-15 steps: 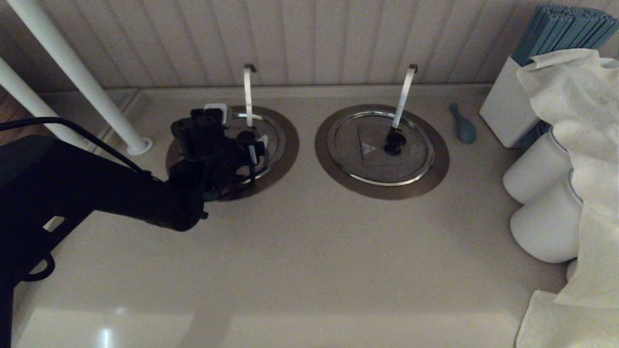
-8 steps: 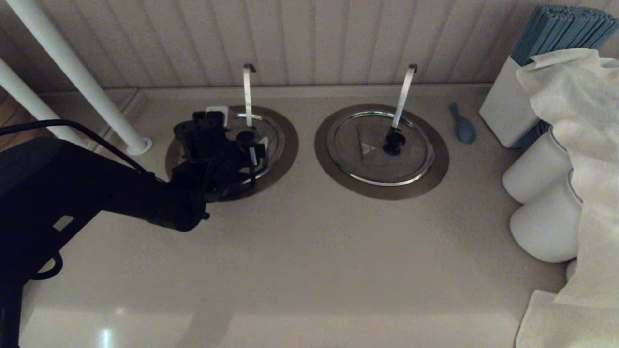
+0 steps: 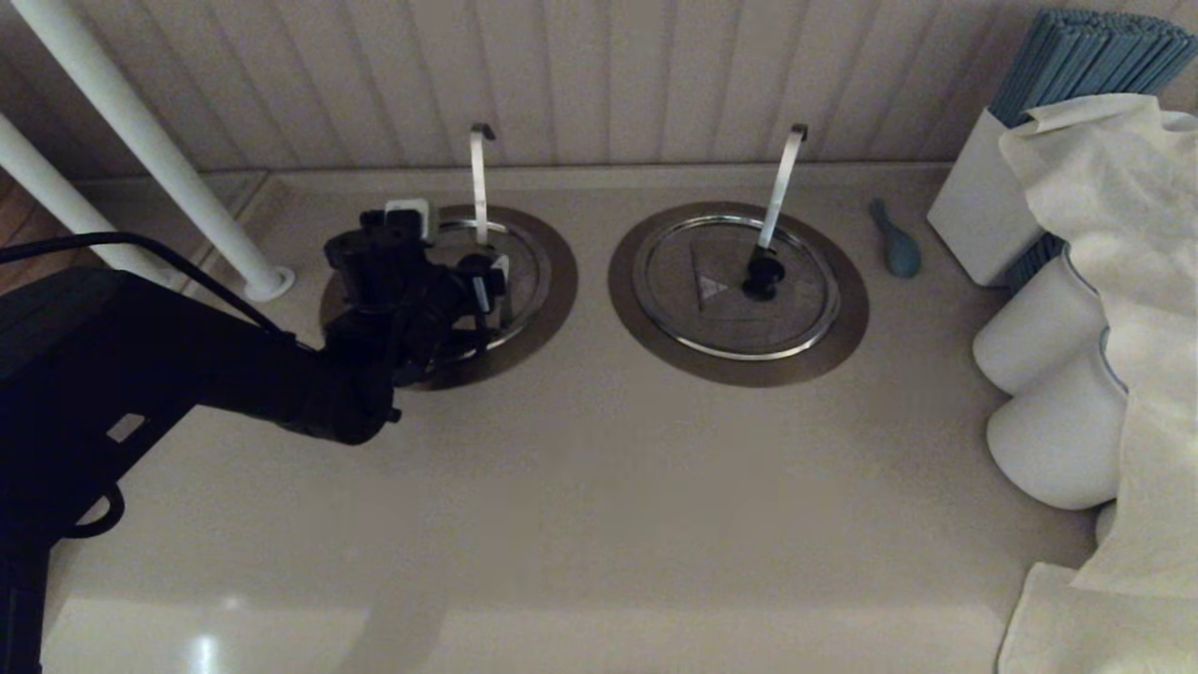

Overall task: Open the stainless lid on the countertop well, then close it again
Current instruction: Open the lid

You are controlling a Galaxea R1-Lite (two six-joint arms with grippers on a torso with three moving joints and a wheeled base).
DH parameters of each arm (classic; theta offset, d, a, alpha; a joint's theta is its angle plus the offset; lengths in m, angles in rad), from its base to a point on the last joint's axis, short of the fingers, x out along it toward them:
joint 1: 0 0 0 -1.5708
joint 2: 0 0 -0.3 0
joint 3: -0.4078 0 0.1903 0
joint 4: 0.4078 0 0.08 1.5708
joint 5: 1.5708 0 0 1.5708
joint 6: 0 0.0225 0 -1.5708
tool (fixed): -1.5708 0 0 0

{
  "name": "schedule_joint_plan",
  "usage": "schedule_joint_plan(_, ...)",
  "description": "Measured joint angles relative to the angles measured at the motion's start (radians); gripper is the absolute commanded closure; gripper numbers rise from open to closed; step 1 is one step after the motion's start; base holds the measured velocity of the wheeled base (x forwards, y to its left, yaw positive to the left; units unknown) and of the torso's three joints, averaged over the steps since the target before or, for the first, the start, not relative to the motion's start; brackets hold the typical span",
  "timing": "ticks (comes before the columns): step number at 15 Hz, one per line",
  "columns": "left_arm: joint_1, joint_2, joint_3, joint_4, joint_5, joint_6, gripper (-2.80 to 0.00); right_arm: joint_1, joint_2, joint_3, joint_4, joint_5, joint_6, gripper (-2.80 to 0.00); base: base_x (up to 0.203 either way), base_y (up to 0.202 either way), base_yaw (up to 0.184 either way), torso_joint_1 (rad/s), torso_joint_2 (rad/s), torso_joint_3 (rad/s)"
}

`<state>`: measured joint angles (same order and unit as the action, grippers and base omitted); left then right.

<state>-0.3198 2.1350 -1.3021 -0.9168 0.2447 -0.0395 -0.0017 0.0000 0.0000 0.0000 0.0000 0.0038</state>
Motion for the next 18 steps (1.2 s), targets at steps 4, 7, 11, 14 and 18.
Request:
schedule_joint_plan(4,0.0,0.008,0.002,0.0,0.0,0.001,-2.8,0.0,0.0,0.0,0.0,0.0,0.001,0.0,0.0,0.0,0.0,0.0,0.0,0.0)
schedule_joint_plan(7,0.001,0.01,0.001,0.0,0.001,0.0,-2.8,0.0,0.0,0.0,0.0,0.0,0.0,0.0,0.0,0.0,0.0,0.0,0.0,0.0)
schedule_joint_plan(11,0.016,0.011,-0.009,0.001,0.0,0.0,-2.8,0.0,0.0,0.0,0.0,0.0,0.0,0.0,0.0,0.0,0.0,0.0,0.0,0.0)
schedule_joint_plan(14,0.028,0.012,-0.017,0.0,-0.002,-0.001,-2.8,0.0,0.0,0.0,0.0,0.0,0.0,0.0,0.0,0.0,0.0,0.0,0.0,0.0)
schedule_joint_plan(18,0.035,0.017,-0.019,0.001,-0.002,0.001,-2.8,0.0,0.0,0.0,0.0,0.0,0.001,0.0,0.0,0.0,0.0,0.0,0.0,0.0)
